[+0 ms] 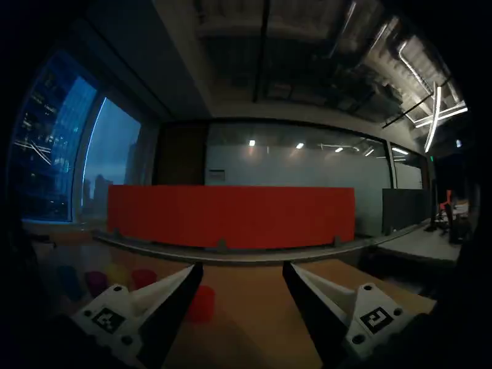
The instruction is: Pour water
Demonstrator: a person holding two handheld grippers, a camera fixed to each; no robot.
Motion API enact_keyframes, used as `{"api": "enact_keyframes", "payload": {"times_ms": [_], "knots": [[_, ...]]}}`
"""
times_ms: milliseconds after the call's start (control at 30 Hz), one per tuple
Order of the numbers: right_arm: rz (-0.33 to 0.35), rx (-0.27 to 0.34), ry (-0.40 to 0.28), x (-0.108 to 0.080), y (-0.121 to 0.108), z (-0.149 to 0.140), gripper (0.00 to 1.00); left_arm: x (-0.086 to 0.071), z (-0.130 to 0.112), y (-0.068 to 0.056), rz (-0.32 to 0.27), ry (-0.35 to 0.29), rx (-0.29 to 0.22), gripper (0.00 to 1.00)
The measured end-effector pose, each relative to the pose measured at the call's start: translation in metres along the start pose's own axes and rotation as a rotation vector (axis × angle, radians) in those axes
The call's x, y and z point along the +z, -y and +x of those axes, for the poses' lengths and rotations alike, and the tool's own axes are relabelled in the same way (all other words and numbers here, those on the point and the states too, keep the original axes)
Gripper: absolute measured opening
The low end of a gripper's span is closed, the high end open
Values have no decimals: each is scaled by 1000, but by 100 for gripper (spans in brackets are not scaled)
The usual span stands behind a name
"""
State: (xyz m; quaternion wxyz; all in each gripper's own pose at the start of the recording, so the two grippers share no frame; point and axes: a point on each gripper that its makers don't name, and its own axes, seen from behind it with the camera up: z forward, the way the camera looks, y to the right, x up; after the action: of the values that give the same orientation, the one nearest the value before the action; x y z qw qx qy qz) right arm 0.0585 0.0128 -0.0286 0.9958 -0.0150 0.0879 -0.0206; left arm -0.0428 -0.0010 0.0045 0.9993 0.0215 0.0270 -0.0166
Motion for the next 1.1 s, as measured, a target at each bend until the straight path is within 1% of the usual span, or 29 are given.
{"api": "enact_keyframes", "payload": {"times_ms": [133,267,567,700,1100], "knots": [[2,24,1,3,3,-9,100,0,0,0,0,0,0,96],[6,37,20,5,6,-23,100,0,1,0,0,0,0,96],[-6,19,52,8,7,-48,100,-1,1,0,0,0,0,96],[-14,24,64,11,4,-55,100,-1,1,0,0,0,0,96],[-22,32,71,16,1,-65,100,-1,1,0,0,0,0,96]]}}
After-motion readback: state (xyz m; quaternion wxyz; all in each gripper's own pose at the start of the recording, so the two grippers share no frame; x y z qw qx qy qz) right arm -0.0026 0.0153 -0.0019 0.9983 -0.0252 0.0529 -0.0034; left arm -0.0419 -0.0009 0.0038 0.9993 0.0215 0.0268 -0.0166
